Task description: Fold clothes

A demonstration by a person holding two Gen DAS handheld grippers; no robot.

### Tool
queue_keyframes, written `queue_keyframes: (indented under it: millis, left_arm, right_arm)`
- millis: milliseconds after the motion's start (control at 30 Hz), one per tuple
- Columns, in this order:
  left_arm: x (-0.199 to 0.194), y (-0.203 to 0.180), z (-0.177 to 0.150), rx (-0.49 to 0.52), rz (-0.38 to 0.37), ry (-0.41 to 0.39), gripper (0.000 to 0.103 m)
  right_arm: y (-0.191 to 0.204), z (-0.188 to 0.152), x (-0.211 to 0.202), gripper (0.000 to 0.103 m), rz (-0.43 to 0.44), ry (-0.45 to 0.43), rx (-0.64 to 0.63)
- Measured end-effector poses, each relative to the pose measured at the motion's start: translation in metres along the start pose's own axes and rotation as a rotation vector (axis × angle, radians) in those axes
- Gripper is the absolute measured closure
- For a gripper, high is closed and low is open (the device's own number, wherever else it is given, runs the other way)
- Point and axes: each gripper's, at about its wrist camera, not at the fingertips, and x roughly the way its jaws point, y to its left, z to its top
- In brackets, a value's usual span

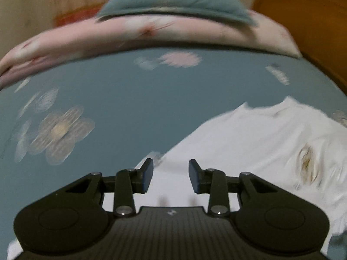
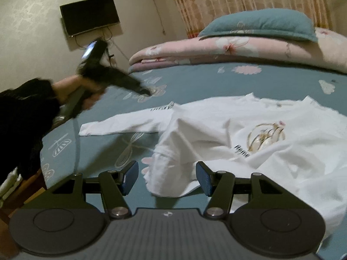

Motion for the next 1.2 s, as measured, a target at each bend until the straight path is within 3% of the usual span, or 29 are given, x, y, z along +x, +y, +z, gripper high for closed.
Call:
queue_keyframes:
  millis: [133, 300, 667, 733, 900, 1033, 1133, 1200]
  left_arm:
    - [0.054, -0.028, 0.034, 0.036, -0.080, -0.003, 0.069]
    - [0.112, -0.034, 0.045, 0.054, -0.111, 0.059, 0.070]
    - [0.149, -0.045, 0.031, 0.176, -0.090, 0.125, 0.070]
    - [0.149, -0.044, 0.030, 0.174, -0.082, 0.113, 0.089]
    - [0.156, -0.049, 0.038, 0.161, -0.037, 0.068, 0.097]
    - [0.161, -0.053, 0.038, 0.139, -0.025, 0.063, 0.094]
    - [0.143, -0.044, 0.040, 0.098, -0.027, 0.039, 0.082]
    - [0.125, -0.037, 0.041, 0.040, -0.033, -0.013, 0.069]
  right_arm:
    - [-0.015, 0.002, -0.013, 0.038, -0.011, -0.030, 0.029]
    - [-0.030, 0.000, -0.024, 0.038, -0.023, -0.029, 0.041]
    - [-0.044, -0.008, -0.022, 0.038, -0.051, -0.004, 0.059]
    - [-0.043, -0.009, -0.020, 0.038, -0.055, 0.004, 0.053]
    - [-0.042, -0.011, -0.016, 0.038, -0.051, 0.017, 0.044]
    - [-0.042, -0.010, -0.014, 0.038, -0.053, 0.024, 0.041]
    - [-0.040, -0.010, -0.015, 0.038, -0.043, 0.019, 0.040]
    - [-0.040, -0.009, -0.016, 0.037, -0.043, 0.016, 0.041]
